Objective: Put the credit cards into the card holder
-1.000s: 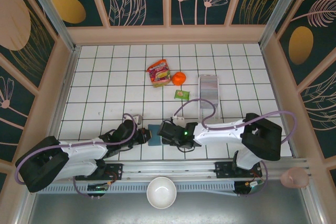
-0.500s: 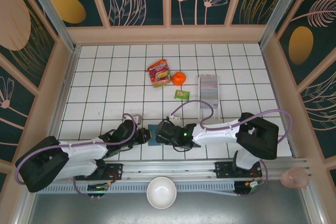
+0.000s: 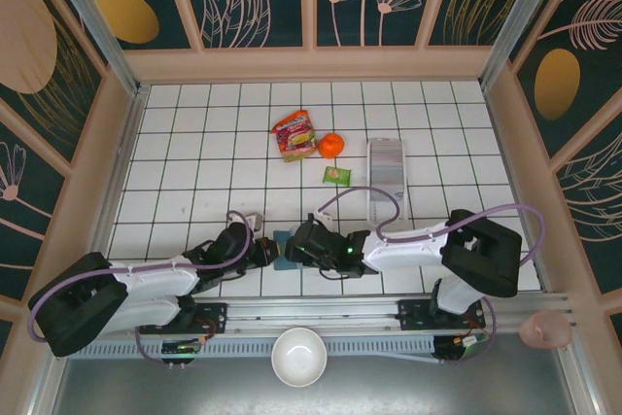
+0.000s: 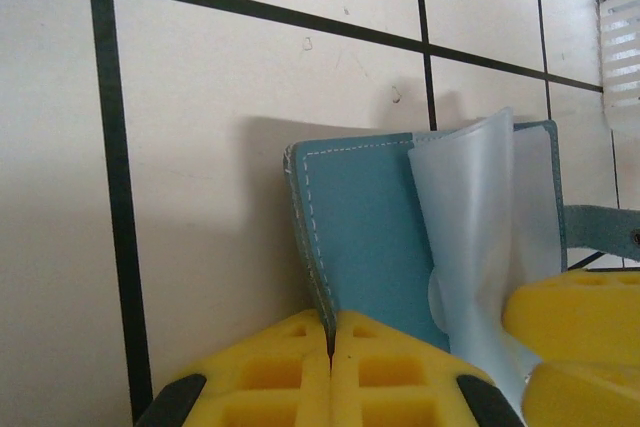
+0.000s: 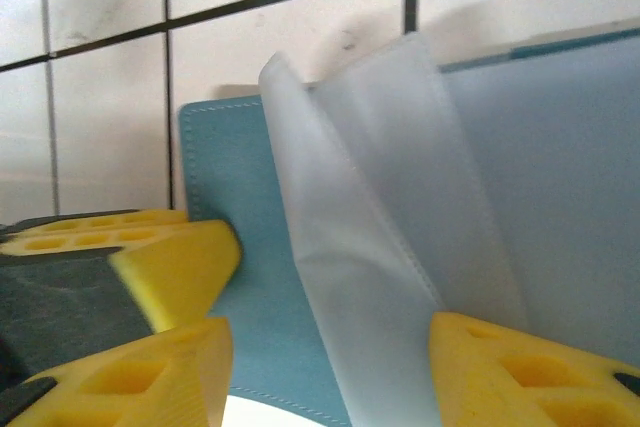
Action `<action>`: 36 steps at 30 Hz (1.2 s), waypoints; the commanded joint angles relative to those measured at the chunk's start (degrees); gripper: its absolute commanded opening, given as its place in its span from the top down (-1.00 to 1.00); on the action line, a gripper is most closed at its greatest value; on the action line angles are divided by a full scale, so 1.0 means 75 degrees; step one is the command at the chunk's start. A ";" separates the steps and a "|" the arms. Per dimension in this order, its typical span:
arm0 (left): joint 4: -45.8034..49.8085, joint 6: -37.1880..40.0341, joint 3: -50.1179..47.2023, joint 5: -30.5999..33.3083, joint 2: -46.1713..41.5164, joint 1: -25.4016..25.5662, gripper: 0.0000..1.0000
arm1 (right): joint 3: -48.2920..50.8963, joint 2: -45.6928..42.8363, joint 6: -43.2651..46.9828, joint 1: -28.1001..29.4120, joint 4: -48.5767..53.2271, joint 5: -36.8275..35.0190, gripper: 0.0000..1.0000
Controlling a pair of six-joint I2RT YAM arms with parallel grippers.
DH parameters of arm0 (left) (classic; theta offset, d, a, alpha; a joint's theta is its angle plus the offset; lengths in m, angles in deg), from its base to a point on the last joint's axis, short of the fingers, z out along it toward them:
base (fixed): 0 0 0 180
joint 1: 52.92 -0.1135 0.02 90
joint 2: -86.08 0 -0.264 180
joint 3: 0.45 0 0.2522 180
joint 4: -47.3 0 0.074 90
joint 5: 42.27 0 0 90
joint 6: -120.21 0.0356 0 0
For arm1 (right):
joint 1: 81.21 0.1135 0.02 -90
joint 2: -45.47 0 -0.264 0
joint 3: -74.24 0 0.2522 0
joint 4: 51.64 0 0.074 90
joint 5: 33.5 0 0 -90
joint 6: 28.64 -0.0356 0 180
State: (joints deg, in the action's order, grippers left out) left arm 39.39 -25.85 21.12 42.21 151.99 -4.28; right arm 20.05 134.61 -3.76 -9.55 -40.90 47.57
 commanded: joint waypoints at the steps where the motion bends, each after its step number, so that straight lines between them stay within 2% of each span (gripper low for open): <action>1: 0.0241 -0.0090 -0.0185 -0.0073 0.0036 -0.0001 1.00 | 0.0153 -0.0413 -0.0137 0.0000 -0.0336 -0.0075 -0.09; 19: 0.0224 -0.0244 -0.0267 -0.0015 -0.0130 -0.0002 1.00 | 0.0542 -0.0268 -0.0337 -0.0141 -0.0979 0.0175 -0.06; 20: 0.0189 -0.0291 -0.0308 -0.0008 -0.0198 0.0004 0.93 | 0.0533 -0.0207 -0.0358 -0.0155 -0.1025 0.0201 -0.06; 23: 0.0180 -0.0565 -0.0432 0.0159 -0.0608 0.0001 0.72 | 0.0503 -0.0032 -0.0326 -0.0155 -0.1127 0.0236 -0.06; 30: 0.0881 -0.1029 -0.0734 0.0805 -0.1846 0.0002 0.57 | 0.0578 0.0230 -0.0261 -0.0170 -0.1679 0.0425 -0.05; 36: 0.1980 -0.1327 -0.0682 0.1503 -0.2887 0.0004 0.67 | 0.0387 0.0398 -0.0148 -0.0178 -0.1719 0.0515 -0.04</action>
State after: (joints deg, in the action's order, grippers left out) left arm 48.83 -33.30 16.27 49.51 133.30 -4.25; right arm 23.66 136.60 -5.40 -10.41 -52.51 50.80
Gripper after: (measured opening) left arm 0.174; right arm 0.521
